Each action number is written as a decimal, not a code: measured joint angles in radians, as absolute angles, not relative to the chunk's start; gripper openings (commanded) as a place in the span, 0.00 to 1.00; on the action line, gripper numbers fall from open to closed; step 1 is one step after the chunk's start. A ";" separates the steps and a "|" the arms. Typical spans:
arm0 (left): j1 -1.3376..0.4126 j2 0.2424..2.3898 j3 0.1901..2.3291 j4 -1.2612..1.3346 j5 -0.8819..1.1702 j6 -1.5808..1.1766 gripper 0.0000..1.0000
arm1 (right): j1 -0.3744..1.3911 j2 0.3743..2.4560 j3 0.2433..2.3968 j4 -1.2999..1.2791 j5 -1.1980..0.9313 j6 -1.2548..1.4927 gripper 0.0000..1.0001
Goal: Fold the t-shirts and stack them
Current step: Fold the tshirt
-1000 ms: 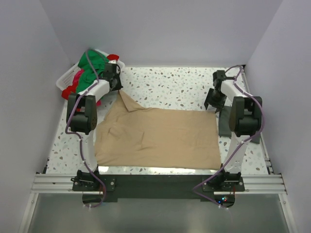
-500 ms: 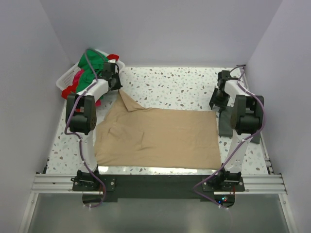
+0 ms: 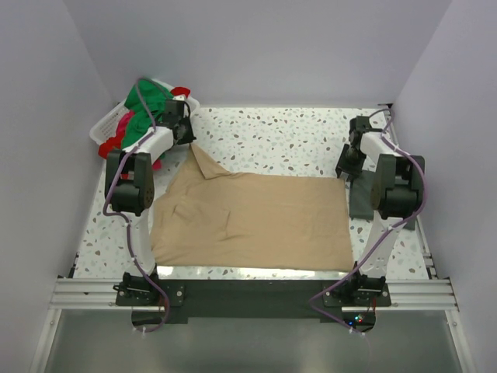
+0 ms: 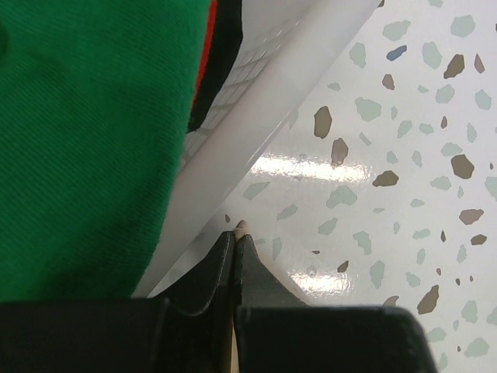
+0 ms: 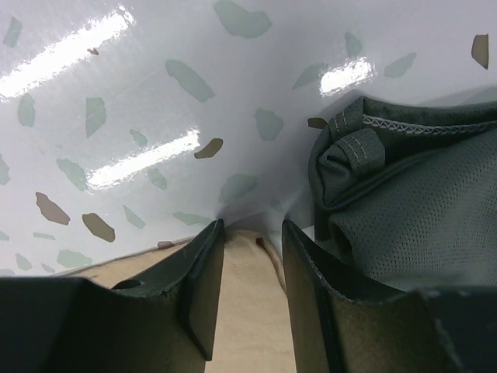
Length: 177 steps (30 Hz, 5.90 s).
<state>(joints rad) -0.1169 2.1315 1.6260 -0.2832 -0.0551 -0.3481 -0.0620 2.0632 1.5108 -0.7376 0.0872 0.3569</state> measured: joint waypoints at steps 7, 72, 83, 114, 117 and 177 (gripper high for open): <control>-0.117 2.131 1.626 -0.284 -0.052 -0.348 0.00 | -0.062 2.040 1.474 -0.735 0.086 0.354 0.33; 0.004 1.353 1.127 -0.458 0.149 -0.602 0.00 | -0.050 1.689 1.279 -0.821 -0.017 0.316 0.00; 0.051 1.243 1.070 -0.484 0.154 -0.621 0.00 | -0.039 1.580 1.166 -0.815 0.001 0.310 0.00; 0.137 1.445 0.883 -0.387 0.175 -0.459 0.00 | 0.852 1.939 1.543 -0.534 -0.118 0.497 0.43; 0.138 1.485 0.883 -0.361 0.184 -0.441 0.00 | 0.922 2.031 1.613 -0.481 -0.154 0.521 0.43; 0.164 1.165 0.665 -0.520 0.260 -0.510 0.00 | 0.969 2.107 1.694 -0.607 -0.078 0.365 0.00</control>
